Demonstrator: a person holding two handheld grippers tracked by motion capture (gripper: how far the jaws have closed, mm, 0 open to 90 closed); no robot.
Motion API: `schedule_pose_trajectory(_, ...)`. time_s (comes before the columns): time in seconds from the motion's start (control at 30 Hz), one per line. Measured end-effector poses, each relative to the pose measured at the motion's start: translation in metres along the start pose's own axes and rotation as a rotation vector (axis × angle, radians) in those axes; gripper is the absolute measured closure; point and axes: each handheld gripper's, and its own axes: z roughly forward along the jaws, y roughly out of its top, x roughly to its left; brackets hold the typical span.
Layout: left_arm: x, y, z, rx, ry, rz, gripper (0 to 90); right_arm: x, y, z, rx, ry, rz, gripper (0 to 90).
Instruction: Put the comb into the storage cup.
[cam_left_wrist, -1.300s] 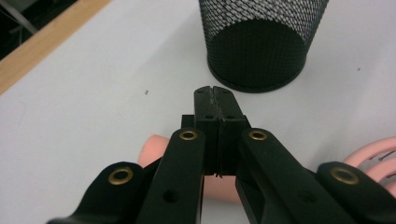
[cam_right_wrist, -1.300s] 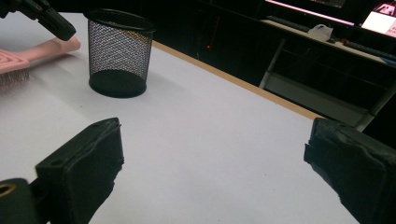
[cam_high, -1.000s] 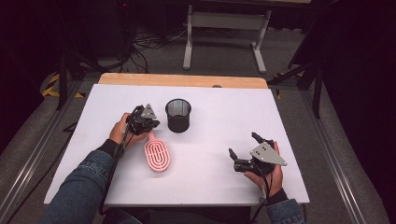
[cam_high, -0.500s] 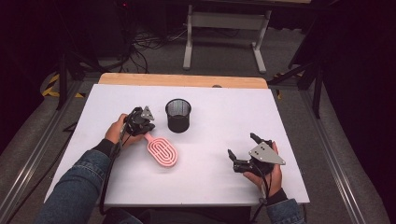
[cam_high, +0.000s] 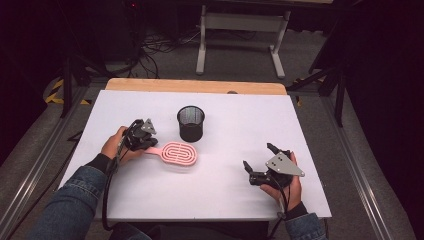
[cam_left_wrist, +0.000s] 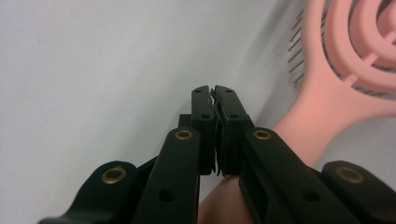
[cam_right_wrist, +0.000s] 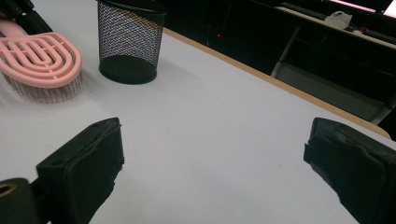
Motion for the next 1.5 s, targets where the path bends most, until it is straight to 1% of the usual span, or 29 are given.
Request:
schedule_pose_trajectory(0.13, 0.001, -0.005, -0.002, 0.000, -0.003, -0.002, 87.3, 0.000, 0.000, 0.000, 0.002, 0.001, 0.002, 4.7)
schedule_pose_trajectory(0.23, 0.002, -0.008, -0.004, 0.006, 0.006, 0.001, 87.4, 0.000, 0.000, 0.001, 0.006, 0.001, -0.003, 4.7)
schedule_pose_trajectory(0.27, 0.002, -0.008, -0.005, 0.010, 0.015, 0.001, 87.4, 0.000, 0.000, 0.001, 0.006, 0.000, -0.003, 4.7)
schedule_pose_trajectory(0.37, 0.002, -0.010, -0.005, 0.003, 0.008, 0.000, 87.9, 0.000, 0.000, 0.001, 0.007, 0.000, -0.003, 4.7)
schedule_pose_trajectory(0.4, 0.002, -0.011, -0.005, 0.005, 0.003, -0.008, 87.9, 0.000, 0.000, 0.001, 0.008, 0.000, -0.003, 4.8)
schedule_pose_trajectory(0.5, 0.003, -0.012, -0.007, 0.006, -0.018, -0.010, 87.9, 0.000, -0.001, 0.001, 0.011, 0.003, -0.003, 4.8)
schedule_pose_trajectory(0.53, 0.003, -0.012, -0.007, 0.006, -0.018, -0.010, 87.9, 0.000, -0.001, 0.001, 0.012, 0.003, -0.003, 4.8)
schedule_pose_trajectory(0.57, 0.003, -0.012, -0.008, 0.019, -0.034, -0.011, 88.0, 0.000, -0.001, 0.001, 0.012, 0.003, -0.004, 4.8)
schedule_pose_trajectory(0.63, 0.002, -0.012, -0.009, 0.030, -0.051, -0.008, 88.0, 0.000, -0.001, 0.001, 0.012, 0.004, -0.003, 4.8)
schedule_pose_trajectory(0.67, 0.001, -0.012, -0.010, 0.041, -0.057, -0.010, 88.0, 0.000, -0.001, 0.001, 0.012, 0.004, -0.004, 4.8)
schedule_pose_trajectory(0.7, 0.001, -0.012, -0.010, 0.041, -0.057, -0.010, 88.0, 0.000, -0.001, 0.001, 0.012, 0.004, -0.004, 4.8)
schedule_pose_trajectory(0.83, -0.003, -0.013, -0.014, 0.062, -0.087, 0.007, 86.9, 0.000, -0.001, 0.002, 0.015, 0.005, -0.001, 4.8)
schedule_pose_trajectory(0.87, -0.004, -0.014, -0.015, 0.063, -0.092, 0.002, 85.8, 0.000, -0.001, 0.002, 0.015, 0.005, 0.000, 4.8)
schedule_pose_trajectory(0.93, -0.004, -0.015, -0.016, 0.065, -0.100, 0.007, 85.3, -0.001, -0.001, 0.001, 0.012, 0.000, -0.001, 4.9)
schedule_pose_trajectory(1.13, -0.005, -0.016, -0.016, 0.056, -0.104, 0.007, 82.9, -0.001, -0.001, 0.001, 0.010, -0.003, 0.002, 5.2)
schedule_pose_trajectory(1.17, -0.005, -0.016, -0.016, 0.058, -0.099, 0.005, 82.9, -0.001, -0.001, 0.001, 0.010, -0.003, 0.002, 5.2)
schedule_pose_trajectory(1.27, -0.003, -0.018, -0.018, 0.036, -0.087, -0.006, 77.9, -0.001, -0.001, 0.001, 0.012, -0.003, -0.002, 5.2)
schedule_pose_trajectory(1.3, -0.003, -0.018, -0.018, 0.036, -0.087, -0.006, 75.2, -0.001, -0.001, 0.001, 0.012, -0.003, -0.002, 5.2)
schedule_pose_trajectory(1.33, -0.002, -0.018, -0.019, 0.028, -0.076, -0.016, 75.2, -0.001, -0.001, 0.001, 0.012, -0.003, -0.001, 5.2)
schedule_pose_trajectory(1.37, -0.001, -0.018, -0.020, 0.017, -0.072, -0.025, 71.5, -0.001, -0.001, 0.001, 0.013, -0.003, -0.001, 5.2)
schedule_pose_trajectory(1.4, 0.000, -0.018, -0.021, -0.004, -0.074, -0.023, 69.9, -0.001, -0.001, 0.001, 0.012, -0.003, 0.000, 5.2)
schedule_pose_trajectory(1.43, 0.000, -0.018, -0.022, -0.010, -0.072, -0.024, 64.8, -0.001, -0.001, 0.001, 0.011, -0.003, -0.001, 5.2)
schedule_pose_trajectory(1.47, -0.001, -0.017, -0.024, -0.024, -0.045, -0.021, 59.3, -0.001, -0.001, 0.001, 0.012, -0.002, -0.002, 5.2)
schedule_pose_trajectory(1.5, -0.001, -0.017, -0.024, -0.024, -0.045, -0.021, 56.0, -0.001, -0.001, 0.001, 0.012, -0.002, -0.002, 5.2)
